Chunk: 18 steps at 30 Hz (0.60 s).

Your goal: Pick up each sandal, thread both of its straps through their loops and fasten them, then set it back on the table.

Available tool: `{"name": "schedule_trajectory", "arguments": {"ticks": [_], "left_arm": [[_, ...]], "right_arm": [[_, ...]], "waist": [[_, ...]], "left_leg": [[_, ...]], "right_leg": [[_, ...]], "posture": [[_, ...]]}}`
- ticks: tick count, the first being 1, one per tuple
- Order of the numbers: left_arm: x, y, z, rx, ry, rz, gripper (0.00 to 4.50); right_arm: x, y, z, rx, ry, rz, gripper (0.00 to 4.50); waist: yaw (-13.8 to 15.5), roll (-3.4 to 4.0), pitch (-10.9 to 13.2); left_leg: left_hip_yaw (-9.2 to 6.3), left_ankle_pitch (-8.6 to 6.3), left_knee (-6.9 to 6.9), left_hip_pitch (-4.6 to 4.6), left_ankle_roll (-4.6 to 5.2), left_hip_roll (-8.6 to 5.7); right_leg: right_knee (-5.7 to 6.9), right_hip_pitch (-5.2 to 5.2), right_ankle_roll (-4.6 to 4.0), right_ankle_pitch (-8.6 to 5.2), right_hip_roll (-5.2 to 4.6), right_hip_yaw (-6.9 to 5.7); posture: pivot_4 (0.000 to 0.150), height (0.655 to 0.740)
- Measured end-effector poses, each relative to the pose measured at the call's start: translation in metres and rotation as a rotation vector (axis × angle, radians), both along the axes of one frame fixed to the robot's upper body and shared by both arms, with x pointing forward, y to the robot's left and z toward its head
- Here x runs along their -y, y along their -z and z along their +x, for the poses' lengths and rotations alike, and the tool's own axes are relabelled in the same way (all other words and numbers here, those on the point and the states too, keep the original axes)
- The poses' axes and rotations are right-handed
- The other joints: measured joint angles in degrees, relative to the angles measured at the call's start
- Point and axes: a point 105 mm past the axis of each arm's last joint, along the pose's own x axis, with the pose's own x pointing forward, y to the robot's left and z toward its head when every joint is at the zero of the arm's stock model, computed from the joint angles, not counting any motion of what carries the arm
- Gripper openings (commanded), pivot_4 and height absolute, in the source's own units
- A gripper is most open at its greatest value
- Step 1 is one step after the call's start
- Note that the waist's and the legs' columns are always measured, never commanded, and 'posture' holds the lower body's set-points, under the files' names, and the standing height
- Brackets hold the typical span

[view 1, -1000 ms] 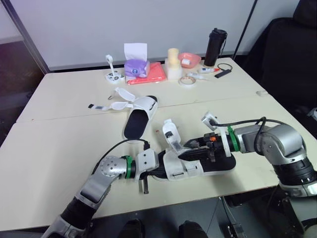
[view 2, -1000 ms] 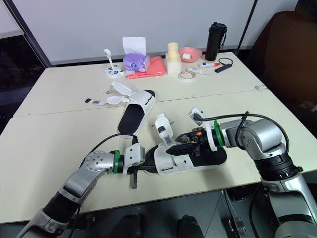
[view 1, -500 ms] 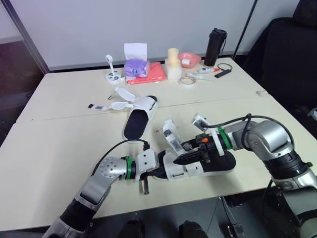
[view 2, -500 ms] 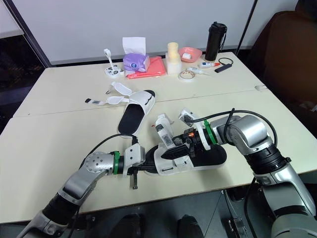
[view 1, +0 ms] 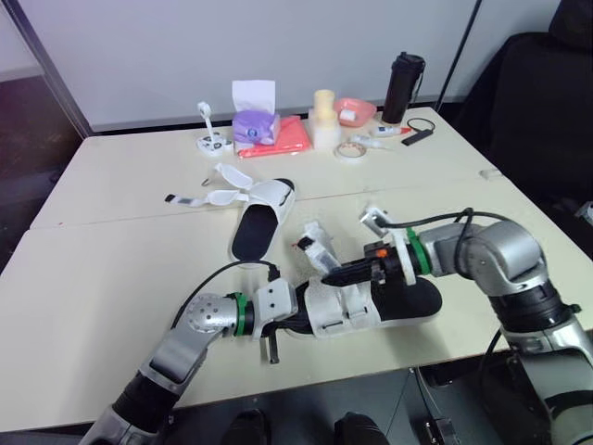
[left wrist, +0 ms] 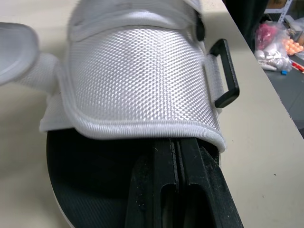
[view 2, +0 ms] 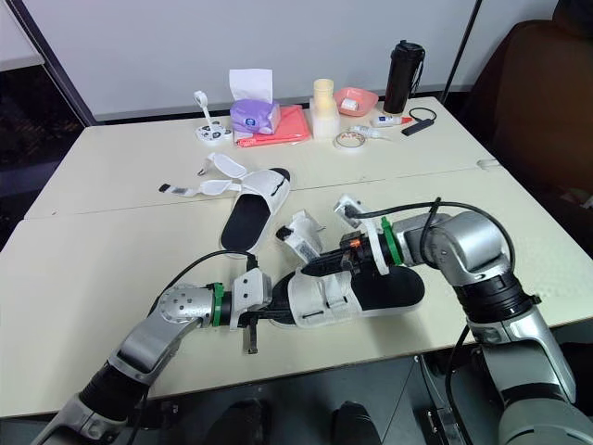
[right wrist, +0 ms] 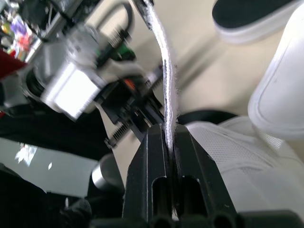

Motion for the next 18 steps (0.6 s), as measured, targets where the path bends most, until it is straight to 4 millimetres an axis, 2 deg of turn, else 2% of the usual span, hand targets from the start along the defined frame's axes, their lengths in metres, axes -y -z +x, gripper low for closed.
{"name": "schedule_trajectory", "arguments": {"ticks": [5, 8, 18], "left_arm": [[0.001, 0.0, -0.001, -0.003, 0.007, -0.001, 0.0], [0.002, 0.001, -0.002, -0.008, 0.019, 0.002, 0.0], [0.001, 0.001, -0.002, -0.011, 0.054, 0.022, 0.0]], "right_arm": [[0.013, -0.006, 0.002, 0.02, 0.133, 0.069, 0.03], [0.018, 0.0, 0.005, 0.02, 0.191, 0.088, 0.03], [0.007, 0.01, 0.012, 0.037, 0.186, 0.098, 0.03]], "waist": [[-0.1, 0.0, 0.0], [-0.1, 0.0, 0.0], [-0.2, 0.0, 0.0]], "left_leg": [[0.01, 0.0, -0.05, -0.01, 0.0, 0.01], [0.01, 0.0, -0.07, 0.0, 0.0, 0.01], [0.02, 0.0, -0.05, 0.0, 0.0, 0.01]], "right_leg": [[0.01, -0.06, 0.0, 0.0, 0.0, 0.01], [0.02, -0.06, 0.0, 0.0, 0.0, 0.0], [0.02, -0.05, 0.0, 0.0, 0.0, 0.0]], "posture": [[0.15, 0.74], [0.15, 0.74], [0.15, 0.74]]}}
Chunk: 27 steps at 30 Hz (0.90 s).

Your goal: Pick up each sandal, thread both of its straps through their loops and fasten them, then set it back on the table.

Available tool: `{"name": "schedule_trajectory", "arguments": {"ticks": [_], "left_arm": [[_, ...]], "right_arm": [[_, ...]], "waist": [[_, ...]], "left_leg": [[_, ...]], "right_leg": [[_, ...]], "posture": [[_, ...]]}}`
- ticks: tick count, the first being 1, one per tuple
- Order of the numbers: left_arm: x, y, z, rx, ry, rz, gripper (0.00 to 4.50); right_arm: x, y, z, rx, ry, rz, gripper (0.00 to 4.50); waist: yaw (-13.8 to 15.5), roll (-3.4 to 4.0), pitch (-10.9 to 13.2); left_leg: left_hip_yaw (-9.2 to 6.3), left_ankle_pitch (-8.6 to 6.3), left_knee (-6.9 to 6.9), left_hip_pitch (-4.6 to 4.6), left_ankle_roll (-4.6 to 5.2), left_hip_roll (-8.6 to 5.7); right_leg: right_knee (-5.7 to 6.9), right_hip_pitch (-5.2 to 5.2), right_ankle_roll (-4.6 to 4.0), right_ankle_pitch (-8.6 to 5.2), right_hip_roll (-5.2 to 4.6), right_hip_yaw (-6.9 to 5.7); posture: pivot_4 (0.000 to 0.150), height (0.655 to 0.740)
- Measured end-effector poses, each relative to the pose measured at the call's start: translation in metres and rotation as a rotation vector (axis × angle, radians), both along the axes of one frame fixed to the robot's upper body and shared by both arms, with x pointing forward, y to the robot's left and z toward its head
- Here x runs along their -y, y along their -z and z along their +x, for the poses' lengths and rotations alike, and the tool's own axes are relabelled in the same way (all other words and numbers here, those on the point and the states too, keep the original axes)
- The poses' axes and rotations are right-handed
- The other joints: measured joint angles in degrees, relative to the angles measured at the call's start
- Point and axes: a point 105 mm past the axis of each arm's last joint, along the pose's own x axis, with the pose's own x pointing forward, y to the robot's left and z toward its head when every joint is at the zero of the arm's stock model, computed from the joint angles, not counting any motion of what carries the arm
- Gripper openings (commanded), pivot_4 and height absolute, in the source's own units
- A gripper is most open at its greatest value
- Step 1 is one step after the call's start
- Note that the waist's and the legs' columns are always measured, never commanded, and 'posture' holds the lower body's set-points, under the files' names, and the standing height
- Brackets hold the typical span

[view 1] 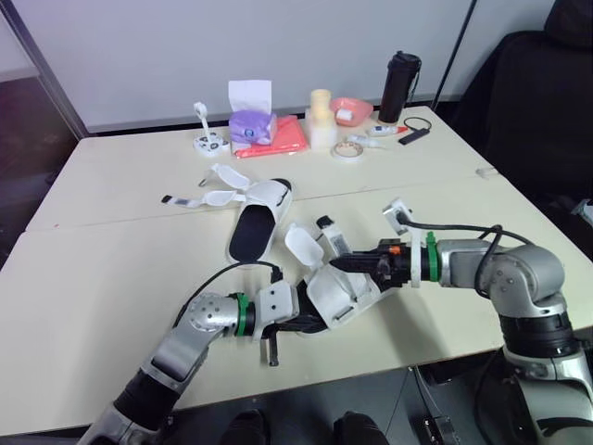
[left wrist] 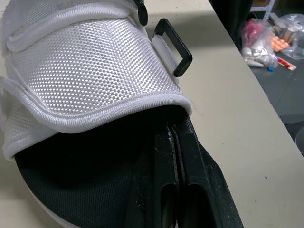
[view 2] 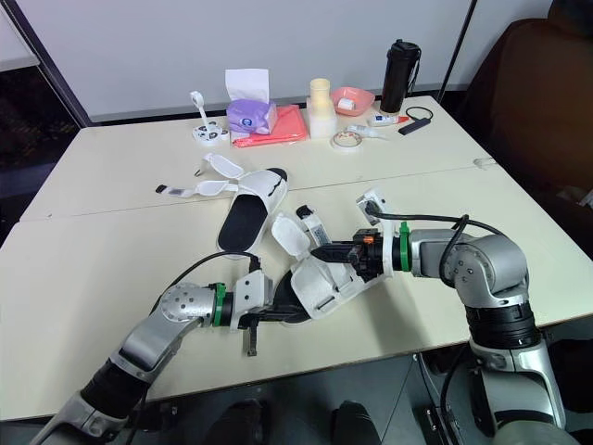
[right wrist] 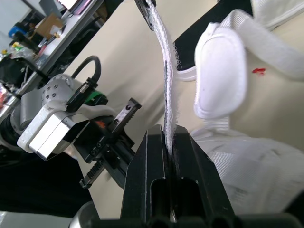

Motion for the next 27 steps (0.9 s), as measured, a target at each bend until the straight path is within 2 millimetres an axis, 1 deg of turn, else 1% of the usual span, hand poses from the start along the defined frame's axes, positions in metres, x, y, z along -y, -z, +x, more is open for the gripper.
{"name": "schedule_trajectory", "arguments": {"ticks": [5, 12, 21, 22, 23, 25, 26, 27], "left_arm": [[0.0, 0.0, 0.0, 0.001, 0.001, 0.0, 0.0], [-0.001, 0.001, -0.002, -0.001, -0.01, -0.004, 0.0], [-0.001, 0.001, -0.003, 0.001, -0.024, -0.009, 0.0], [-0.001, 0.001, -0.003, 0.001, -0.024, -0.009, 0.0], [-0.001, 0.001, -0.003, 0.001, -0.025, -0.009, 0.0], [-0.001, 0.001, -0.003, 0.001, -0.025, -0.009, 0.0], [-0.001, 0.001, -0.003, 0.001, -0.025, -0.009, 0.0], [-0.001, 0.001, -0.003, 0.001, -0.025, -0.009, 0.0]], "right_arm": [[-0.004, 0.008, 0.008, -0.01, -0.028, -0.019, 0.03], [0.002, 0.022, 0.021, -0.014, -0.044, -0.059, 0.03], [0.009, 0.028, 0.03, -0.011, -0.042, -0.068, 0.03], [0.009, 0.028, 0.031, -0.008, -0.039, -0.07, 0.59], [0.009, 0.028, 0.033, -0.004, -0.032, -0.073, 0.81], [0.009, 0.025, 0.036, 0.006, -0.026, -0.073, 1.74], [0.009, 0.023, 0.036, 0.014, -0.028, -0.073, 2.31], [0.008, 0.021, 0.037, 0.025, -0.029, -0.073, 2.66]], "waist": [[0.0, 0.0, 0.0], [-0.1, 0.0, 0.0], [0.0, 0.0, 0.0], [-0.1, 0.0, 0.0], [-0.1, 0.0, 0.0], [-0.1, 0.0, 0.0], [-0.1, 0.0, 0.0], [-0.1, 0.0, 0.0]], "left_leg": [[0.0, 0.0, 0.0, 0.0, 0.0, 0.0], [0.0, 0.0, -0.01, 0.01, 0.0, 0.0], [0.0, 0.0, 0.01, 0.02, 0.0, 0.0], [0.0, 0.0, 0.01, 0.02, 0.0, 0.0], [0.0, 0.0, 0.01, 0.02, 0.0, 0.0], [0.0, 0.0, 0.01, 0.02, 0.0, 0.0], [0.0, 0.0, 0.01, 0.03, 0.0, 0.0], [0.0, 0.0, 0.01, 0.03, 0.0, 0.0]], "right_leg": [[0.0, 0.0, 0.0, 0.0, 0.0, 0.0], [0.0, 0.0, 0.0, 0.0, 0.0, 0.0], [0.0, 0.02, 0.0, 0.0, 0.0, 0.0], [0.01, 0.02, 0.0, 0.0, 0.0, 0.0], [0.01, 0.02, 0.0, 0.0, 0.0, 0.0], [0.01, 0.02, 0.0, 0.0, 0.0, 0.0], [0.01, 0.02, 0.0, 0.0, 0.0, 0.0], [0.01, 0.03, 0.0, 0.0, 0.0, 0.0]], "posture": [[0.15, 0.74], [0.15, 0.74], [0.15, 0.74], [0.15, 0.74], [0.15, 0.74], [0.15, 0.74], [0.15, 0.74], [0.15, 0.74]]}}
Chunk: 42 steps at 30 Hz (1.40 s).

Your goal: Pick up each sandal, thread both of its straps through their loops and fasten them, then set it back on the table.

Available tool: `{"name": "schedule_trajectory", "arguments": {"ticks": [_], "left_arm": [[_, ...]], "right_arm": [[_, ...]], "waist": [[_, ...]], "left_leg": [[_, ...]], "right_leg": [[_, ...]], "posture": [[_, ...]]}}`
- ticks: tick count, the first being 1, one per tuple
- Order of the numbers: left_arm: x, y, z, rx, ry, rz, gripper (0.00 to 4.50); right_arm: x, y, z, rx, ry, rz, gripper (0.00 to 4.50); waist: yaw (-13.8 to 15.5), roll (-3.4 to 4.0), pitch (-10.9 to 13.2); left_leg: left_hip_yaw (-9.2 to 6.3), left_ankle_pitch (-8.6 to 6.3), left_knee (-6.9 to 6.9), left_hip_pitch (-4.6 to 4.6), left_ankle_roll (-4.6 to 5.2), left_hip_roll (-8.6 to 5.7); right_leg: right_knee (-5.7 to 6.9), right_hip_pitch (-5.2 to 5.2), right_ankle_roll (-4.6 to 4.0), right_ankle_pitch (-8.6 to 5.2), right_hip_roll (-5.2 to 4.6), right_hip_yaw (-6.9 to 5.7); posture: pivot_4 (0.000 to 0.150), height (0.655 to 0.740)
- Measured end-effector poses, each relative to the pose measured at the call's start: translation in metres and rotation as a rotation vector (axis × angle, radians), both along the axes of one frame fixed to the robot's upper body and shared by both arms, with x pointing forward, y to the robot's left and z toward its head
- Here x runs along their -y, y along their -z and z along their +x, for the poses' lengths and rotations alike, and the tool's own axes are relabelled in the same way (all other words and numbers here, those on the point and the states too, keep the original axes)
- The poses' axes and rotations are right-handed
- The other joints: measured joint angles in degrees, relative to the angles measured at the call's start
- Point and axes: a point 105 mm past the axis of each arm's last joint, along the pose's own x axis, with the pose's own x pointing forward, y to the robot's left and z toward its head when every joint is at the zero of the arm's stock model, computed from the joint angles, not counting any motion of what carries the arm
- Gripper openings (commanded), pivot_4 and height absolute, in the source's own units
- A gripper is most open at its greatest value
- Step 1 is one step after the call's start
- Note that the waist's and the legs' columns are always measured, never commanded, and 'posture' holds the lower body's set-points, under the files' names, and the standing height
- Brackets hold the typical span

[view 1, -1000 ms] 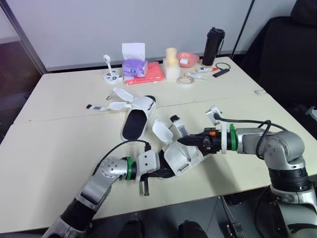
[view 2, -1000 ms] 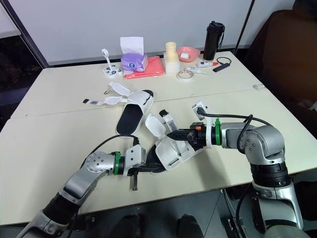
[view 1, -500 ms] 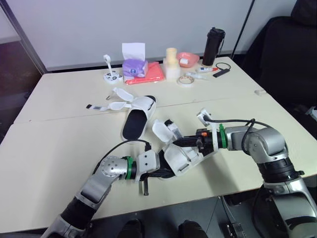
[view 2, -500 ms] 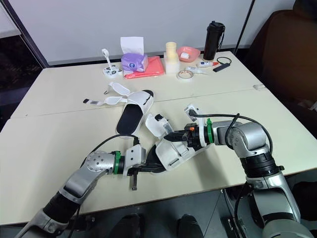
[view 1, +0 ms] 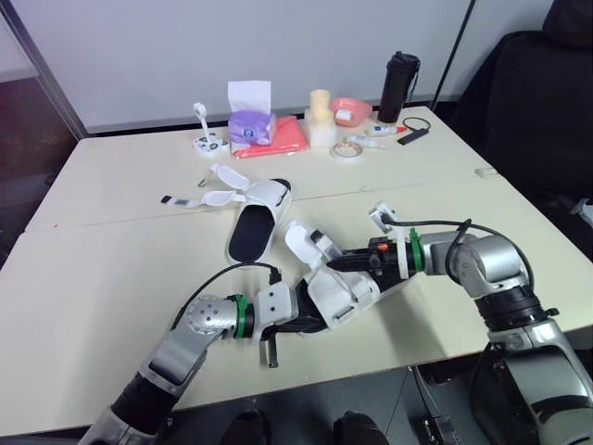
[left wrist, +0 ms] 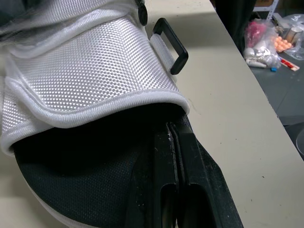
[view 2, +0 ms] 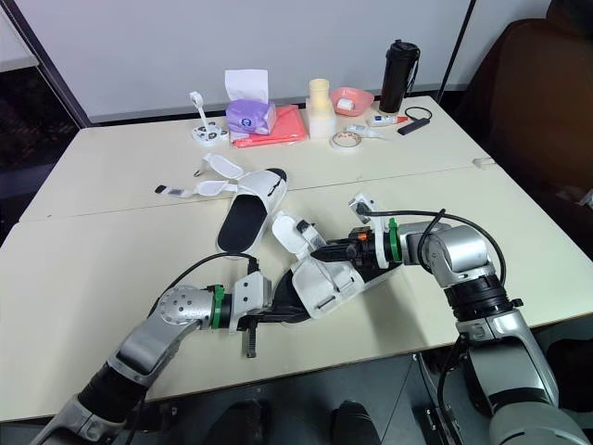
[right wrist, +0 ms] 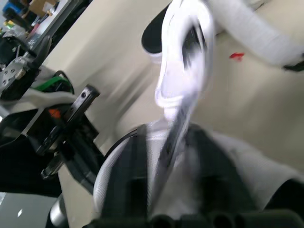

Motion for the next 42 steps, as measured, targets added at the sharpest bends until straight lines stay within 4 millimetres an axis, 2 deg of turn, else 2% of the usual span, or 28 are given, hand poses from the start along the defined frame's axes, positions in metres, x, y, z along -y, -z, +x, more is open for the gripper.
{"name": "schedule_trajectory", "arguments": {"ticks": [4, 20, 24, 29, 33, 39, 42], "left_arm": [[0.0, 0.0, 0.0, 0.001, 0.002, 0.0, 0.0], [0.0, -0.001, 0.001, 0.003, -0.002, -0.001, 0.0], [0.0, -0.001, 0.001, 0.003, -0.003, -0.002, 0.0], [0.0, 0.0, 0.001, 0.003, -0.003, -0.002, 0.0], [0.0, 0.0, 0.001, 0.002, -0.005, -0.003, 0.0], [0.0, 0.0, 0.001, 0.002, -0.005, -0.003, 0.0], [0.0, 0.0, 0.001, 0.003, -0.004, -0.004, 0.0]], "right_arm": [[0.007, 0.007, 0.007, -0.007, 0.049, -0.03, 2.66], [0.009, 0.012, 0.025, 0.009, 0.024, -0.085, 2.66], [0.014, 0.012, 0.036, 0.042, 0.044, -0.132, 2.66], [0.026, 0.024, 0.049, 0.062, 0.079, -0.216, 2.66], [0.024, 0.027, 0.055, 0.115, 0.067, -0.253, 2.66], [0.02, 0.025, 0.059, 0.161, 0.052, -0.273, 2.66], [0.027, 0.009, 0.065, 0.167, 0.109, -0.237, 2.66]], "waist": [[0.0, 0.0, 0.0], [0.0, 0.01, 0.0], [0.0, 0.01, 0.0], [0.0, 0.01, 0.0], [-0.1, 0.02, 0.0], [-0.1, 0.03, 0.0], [0.0, 0.05, 0.0]], "left_leg": [[0.01, 0.0, -0.01, -0.01, 0.0, 0.0], [0.01, 0.0, 0.02, 0.01, 0.0, 0.0], [0.01, 0.0, 0.01, 0.01, 0.0, 0.0], [0.02, 0.0, 0.0, 0.01, 0.0, 0.0], [0.02, 0.0, 0.0, 0.02, 0.0, 0.0], [0.02, 0.0, 0.0, 0.02, -0.01, 0.0], [0.02, 0.01, 0.0, 0.01, -0.01, -0.01]], "right_leg": [[-0.01, -0.02, 0.0, 0.0, 0.0, 0.0], [0.01, 0.02, 0.0, 0.0, 0.0, 0.0], [0.0, 0.02, 0.0, 0.0, 0.0, 0.0], [0.0, 0.01, 0.0, 0.0, 0.0, 0.0], [0.01, 0.02, 0.0, 0.0, 0.0, 0.0], [0.01, 0.01, 0.0, 0.0, 0.0, 0.0], [0.02, 0.0, 0.0, 0.0, 0.0, 0.0]], "posture": [[0.15, 0.74], [0.15, 0.74], [0.15, 0.74], [0.15, 0.74], [0.15, 0.74], [0.15, 0.74], [0.15, 0.74]]}}
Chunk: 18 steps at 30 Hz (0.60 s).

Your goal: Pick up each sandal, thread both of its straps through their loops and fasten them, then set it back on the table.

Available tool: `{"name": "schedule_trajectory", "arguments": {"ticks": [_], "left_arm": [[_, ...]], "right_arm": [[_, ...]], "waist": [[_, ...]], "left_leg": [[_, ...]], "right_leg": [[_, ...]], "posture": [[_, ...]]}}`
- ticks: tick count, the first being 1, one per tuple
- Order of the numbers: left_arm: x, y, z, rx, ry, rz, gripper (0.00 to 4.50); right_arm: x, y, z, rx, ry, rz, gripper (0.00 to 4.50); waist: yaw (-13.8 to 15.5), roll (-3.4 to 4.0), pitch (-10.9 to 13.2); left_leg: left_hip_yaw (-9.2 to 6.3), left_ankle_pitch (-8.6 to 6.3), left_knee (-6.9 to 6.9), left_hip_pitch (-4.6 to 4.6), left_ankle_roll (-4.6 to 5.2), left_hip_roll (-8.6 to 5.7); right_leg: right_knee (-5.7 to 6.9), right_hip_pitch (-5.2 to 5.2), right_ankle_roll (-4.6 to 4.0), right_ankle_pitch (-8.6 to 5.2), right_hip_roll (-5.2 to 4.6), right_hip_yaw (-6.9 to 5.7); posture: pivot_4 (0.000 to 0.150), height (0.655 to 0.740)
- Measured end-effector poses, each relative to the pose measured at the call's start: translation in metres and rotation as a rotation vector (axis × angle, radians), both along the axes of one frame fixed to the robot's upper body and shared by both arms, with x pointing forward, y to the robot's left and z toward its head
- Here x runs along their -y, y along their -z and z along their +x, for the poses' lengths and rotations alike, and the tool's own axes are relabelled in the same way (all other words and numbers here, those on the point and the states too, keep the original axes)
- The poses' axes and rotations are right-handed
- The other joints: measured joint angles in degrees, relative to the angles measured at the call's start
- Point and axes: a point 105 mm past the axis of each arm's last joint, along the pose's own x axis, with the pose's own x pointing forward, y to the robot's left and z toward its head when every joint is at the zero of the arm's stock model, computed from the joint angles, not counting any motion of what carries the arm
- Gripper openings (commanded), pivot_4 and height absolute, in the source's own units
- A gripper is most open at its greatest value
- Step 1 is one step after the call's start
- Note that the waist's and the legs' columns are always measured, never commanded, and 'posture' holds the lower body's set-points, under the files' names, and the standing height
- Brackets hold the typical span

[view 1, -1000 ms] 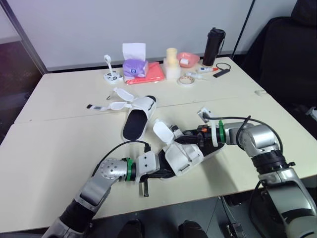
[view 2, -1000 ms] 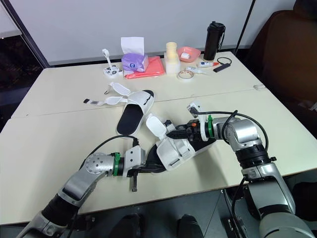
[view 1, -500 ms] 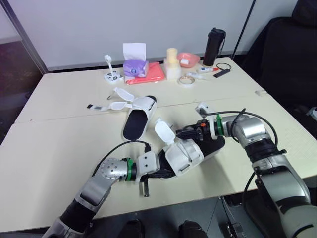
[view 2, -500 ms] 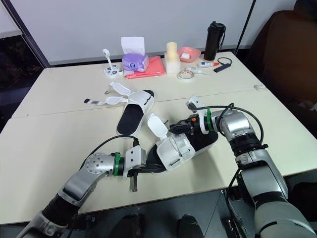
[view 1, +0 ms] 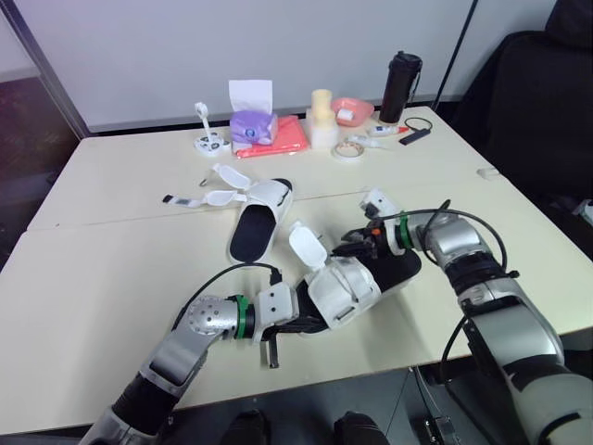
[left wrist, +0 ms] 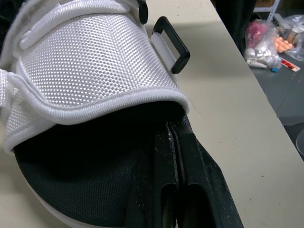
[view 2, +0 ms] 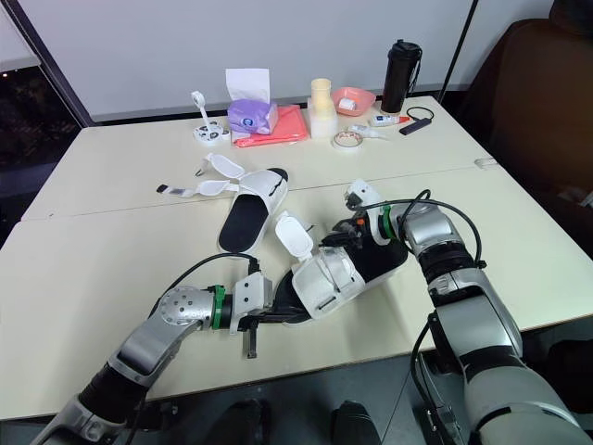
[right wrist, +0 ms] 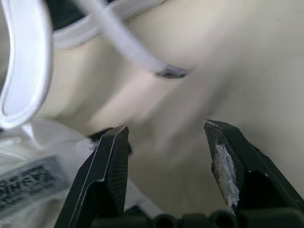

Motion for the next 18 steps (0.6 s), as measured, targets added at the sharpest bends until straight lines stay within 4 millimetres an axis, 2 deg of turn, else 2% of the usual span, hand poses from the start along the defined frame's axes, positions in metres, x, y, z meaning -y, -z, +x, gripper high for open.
{"name": "schedule_trajectory", "arguments": {"ticks": [4, 6, 9, 12, 17, 18], "left_arm": [[0.001, 0.0, 0.0, 0.0, 0.003, -0.001, 0.0], [0.001, 0.0, 0.0, 0.0, 0.005, 0.0, 0.0], [0.0, 0.0, 0.0, -0.001, 0.006, 0.001, 0.0], [-0.001, 0.001, 0.0, -0.003, 0.006, 0.003, 0.0], [-0.001, 0.001, 0.001, -0.004, 0.008, 0.003, 0.0], [-0.001, 0.0, 0.001, -0.004, 0.009, 0.003, 0.0]], "right_arm": [[0.021, -0.037, -0.006, 0.053, 0.031, 0.051, 2.66], [0.034, -0.045, -0.016, 0.063, 0.032, 0.052, 2.66], [0.048, -0.031, -0.038, 0.016, 0.032, 0.034, 2.66], [0.053, -0.015, -0.056, -0.018, 0.033, 0.018, 2.66], [0.048, 0.008, -0.075, 0.013, 0.03, -0.022, 2.66], [0.047, 0.012, -0.077, 0.015, 0.033, -0.025, 2.42]], "waist": [[0.2, 0.0, 0.0], [0.2, 0.0, 0.0], [0.1, 0.0, 0.0], [0.0, 0.01, 0.0], [0.1, 0.02, 0.0], [0.1, 0.01, 0.0]], "left_leg": [[-0.01, 0.0, -0.03, -0.03, 0.0, 0.0], [-0.01, 0.0, -0.02, -0.02, 0.0, 0.0], [-0.01, 0.0, -0.01, -0.02, 0.01, 0.0], [0.02, 0.0, 0.01, -0.01, 0.01, 0.0], [0.02, 0.0, 0.03, 0.0, 0.01, 0.0], [0.01, 0.0, 0.03, 0.0, 0.01, 0.0]], "right_leg": [[-0.04, -0.01, 0.01, 0.0, 0.0, 0.0], [-0.05, 0.01, 0.01, -0.01, 0.0, -0.01], [-0.03, 0.02, 0.01, -0.01, 0.0, 0.0], [-0.02, 0.01, 0.01, -0.01, 0.0, 0.02], [-0.02, 0.04, 0.01, 0.0, 0.0, 0.02], [-0.02, 0.04, 0.01, 0.0, 0.0, 0.02]], "posture": [[0.15, 0.74], [0.15, 0.74], [0.15, 0.74], [0.15, 0.74], [0.15, 0.74], [0.15, 0.74]]}}
